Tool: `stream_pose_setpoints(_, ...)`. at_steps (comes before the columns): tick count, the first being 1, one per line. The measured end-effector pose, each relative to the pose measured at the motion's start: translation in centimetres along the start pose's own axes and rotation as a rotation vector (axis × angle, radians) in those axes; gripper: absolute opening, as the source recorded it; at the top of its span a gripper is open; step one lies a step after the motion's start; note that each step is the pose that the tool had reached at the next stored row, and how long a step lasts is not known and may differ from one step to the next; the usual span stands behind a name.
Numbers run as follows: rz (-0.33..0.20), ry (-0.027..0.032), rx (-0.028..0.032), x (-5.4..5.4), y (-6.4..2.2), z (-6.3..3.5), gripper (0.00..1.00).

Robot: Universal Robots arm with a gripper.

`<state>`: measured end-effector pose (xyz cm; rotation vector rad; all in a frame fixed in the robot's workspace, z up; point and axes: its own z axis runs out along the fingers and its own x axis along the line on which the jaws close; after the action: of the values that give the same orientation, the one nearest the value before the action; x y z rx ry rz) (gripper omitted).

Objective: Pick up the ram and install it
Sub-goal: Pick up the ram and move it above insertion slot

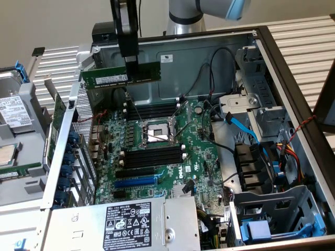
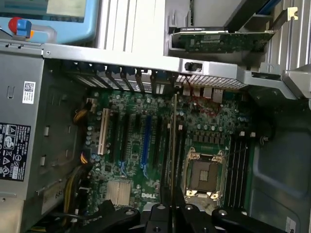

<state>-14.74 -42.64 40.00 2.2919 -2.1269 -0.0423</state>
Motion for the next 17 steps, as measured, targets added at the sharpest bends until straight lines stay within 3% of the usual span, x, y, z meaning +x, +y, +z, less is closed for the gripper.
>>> stream_pose_setpoints(9,0.027,-0.0017,-0.0021,-0.1,-1.90,1.58,0.13)
stream_pose_setpoints(17,0.029,-0.0018,-0.0028,-1.7,-2.31,2.59,0.13)
